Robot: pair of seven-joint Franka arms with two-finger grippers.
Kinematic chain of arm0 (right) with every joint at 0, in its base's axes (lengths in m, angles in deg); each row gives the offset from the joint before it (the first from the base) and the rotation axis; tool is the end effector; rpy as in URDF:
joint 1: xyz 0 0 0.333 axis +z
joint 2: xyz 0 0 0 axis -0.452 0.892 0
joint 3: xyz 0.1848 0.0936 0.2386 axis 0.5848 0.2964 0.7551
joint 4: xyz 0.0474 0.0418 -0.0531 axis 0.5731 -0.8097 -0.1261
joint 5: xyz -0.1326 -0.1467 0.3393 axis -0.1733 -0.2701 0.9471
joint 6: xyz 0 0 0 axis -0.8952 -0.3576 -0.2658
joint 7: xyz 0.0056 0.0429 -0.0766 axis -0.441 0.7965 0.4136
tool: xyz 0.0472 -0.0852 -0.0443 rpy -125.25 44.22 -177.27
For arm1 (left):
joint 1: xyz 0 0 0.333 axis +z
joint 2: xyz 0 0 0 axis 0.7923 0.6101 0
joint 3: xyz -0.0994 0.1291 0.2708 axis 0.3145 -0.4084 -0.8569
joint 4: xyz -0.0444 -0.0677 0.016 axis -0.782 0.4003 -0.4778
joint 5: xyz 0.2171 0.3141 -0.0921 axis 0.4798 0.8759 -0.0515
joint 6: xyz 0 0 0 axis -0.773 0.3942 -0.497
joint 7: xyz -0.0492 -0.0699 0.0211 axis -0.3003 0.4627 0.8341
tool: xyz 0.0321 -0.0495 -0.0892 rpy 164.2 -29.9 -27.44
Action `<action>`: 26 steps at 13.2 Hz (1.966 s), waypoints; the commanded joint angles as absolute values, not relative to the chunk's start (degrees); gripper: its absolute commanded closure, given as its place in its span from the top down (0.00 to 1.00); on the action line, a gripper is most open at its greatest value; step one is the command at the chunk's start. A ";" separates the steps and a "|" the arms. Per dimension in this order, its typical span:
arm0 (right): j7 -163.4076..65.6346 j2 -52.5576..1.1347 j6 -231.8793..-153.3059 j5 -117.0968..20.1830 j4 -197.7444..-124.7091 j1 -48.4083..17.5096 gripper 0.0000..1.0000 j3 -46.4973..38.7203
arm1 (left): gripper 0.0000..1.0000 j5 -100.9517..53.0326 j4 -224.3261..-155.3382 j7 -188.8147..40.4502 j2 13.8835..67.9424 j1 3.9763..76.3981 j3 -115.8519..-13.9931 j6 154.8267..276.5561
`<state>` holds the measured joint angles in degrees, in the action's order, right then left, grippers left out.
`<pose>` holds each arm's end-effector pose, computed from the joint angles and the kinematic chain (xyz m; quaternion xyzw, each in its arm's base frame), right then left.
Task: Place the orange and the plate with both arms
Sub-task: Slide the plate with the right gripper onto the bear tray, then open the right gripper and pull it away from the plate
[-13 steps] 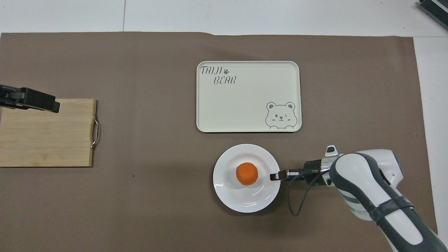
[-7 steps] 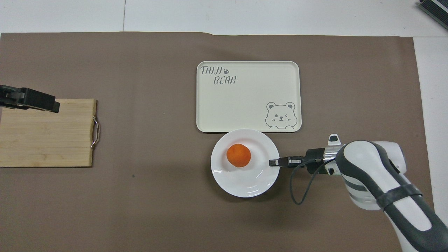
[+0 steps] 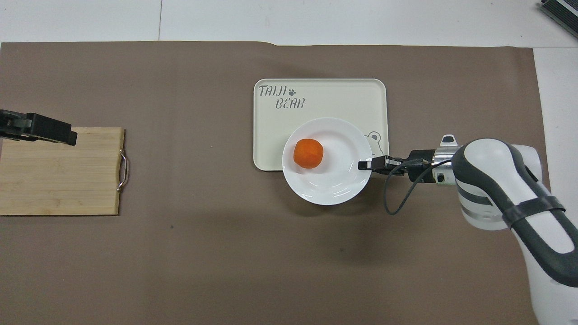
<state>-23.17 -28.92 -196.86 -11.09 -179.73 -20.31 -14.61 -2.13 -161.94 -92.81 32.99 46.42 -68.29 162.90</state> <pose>0.5593 0.0721 0.3137 -0.8931 0.0632 -0.0306 0.4443 0.5537 -0.0615 0.6698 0.9962 -0.0799 0.0189 0.0298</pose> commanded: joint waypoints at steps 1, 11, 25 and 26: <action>-29.44 -23.58 -196.02 -10.40 -169.66 -21.51 0.00 -14.60 | 1.00 -1.64 -161.32 -92.35 32.70 47.22 -67.69 161.68; -37.20 -10.73 -199.97 -11.46 -154.95 -20.81 0.00 -13.99 | 1.00 -1.64 -161.32 -92.35 32.79 47.22 -67.69 161.68; -34.38 -11.26 -198.39 -12.78 -160.13 -19.31 0.00 -14.16 | 1.00 -1.64 -161.32 -92.35 32.70 47.22 -67.69 161.68; -34.73 -11.26 -198.31 -12.86 -160.13 -19.58 0.31 -14.25 | 1.00 -1.64 -161.32 -92.35 32.70 47.22 -67.69 161.68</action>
<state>-35.11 -10.40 -198.98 -11.86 -159.18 -18.77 -14.41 -2.13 -161.94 -92.81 32.99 46.43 -68.29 162.90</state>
